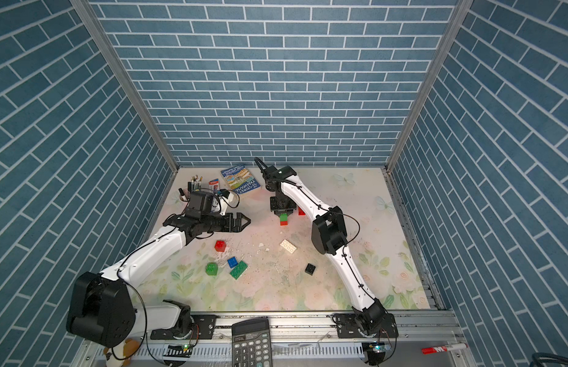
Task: Assemble the letter r with lego
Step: Assemble the lego brick with the lego brick.
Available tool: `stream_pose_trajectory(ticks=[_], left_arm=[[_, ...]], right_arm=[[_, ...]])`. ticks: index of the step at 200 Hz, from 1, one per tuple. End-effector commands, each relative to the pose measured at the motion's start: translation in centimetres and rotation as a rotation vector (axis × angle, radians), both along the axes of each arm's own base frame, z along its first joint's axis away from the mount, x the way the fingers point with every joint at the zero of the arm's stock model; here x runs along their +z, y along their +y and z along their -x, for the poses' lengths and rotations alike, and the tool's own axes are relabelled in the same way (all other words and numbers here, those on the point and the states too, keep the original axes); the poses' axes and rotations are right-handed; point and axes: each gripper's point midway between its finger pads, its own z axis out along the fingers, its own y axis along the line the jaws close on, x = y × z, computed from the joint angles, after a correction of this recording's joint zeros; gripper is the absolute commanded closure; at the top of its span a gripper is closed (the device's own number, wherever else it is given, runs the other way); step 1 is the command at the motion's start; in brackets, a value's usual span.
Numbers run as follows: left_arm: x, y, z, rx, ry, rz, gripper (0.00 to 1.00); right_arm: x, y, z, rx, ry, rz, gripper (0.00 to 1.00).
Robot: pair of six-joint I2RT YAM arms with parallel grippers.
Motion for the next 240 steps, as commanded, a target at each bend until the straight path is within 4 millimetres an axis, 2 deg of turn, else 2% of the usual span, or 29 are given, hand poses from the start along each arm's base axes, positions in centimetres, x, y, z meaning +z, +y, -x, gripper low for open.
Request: stream_pose_trajectory(ticks=[1,50,70,114,138,208,224,240], left_arm=[[0.3,0.4,0.1,-0.002,0.002,-0.012,0.0],[0.4,0.3,-0.3,-0.001,0.006,-0.012,0.0],[0.6,0.3,-0.4,-0.003,0.003,-0.016,0.0],[1.5,0.4,-0.7,0.002,-0.021,-0.021,0.0],[1.8,0.4,-0.9,0.0,-0.032,-0.022,0.0],[3.1,0.7,-0.9,0.0,-0.075,-0.033,0.0],[3.3,0.7,-0.9,-0.002,-0.079,-0.034,0.0],[3.5,0.8,-1.0,0.0,-0.087,-0.033,0.0]], right_arm=[[-8.6,-1.9,3.6,0.027,0.222,0.152,0.9],[-9.5,-2.0,3.8,0.016,0.239,0.159,0.91],[-8.9,-2.1,3.5,0.015,0.214,0.162,0.91],[-4.8,-0.9,1.4,0.017,0.096,0.092,0.89],[-2.5,-0.3,0.3,0.007,0.032,0.054,0.84],[2.8,0.7,-1.5,-0.025,-0.105,-0.034,0.71],[3.3,0.7,-1.7,-0.027,-0.119,-0.042,0.66],[3.7,0.7,-1.8,-0.028,-0.13,-0.046,0.53]])
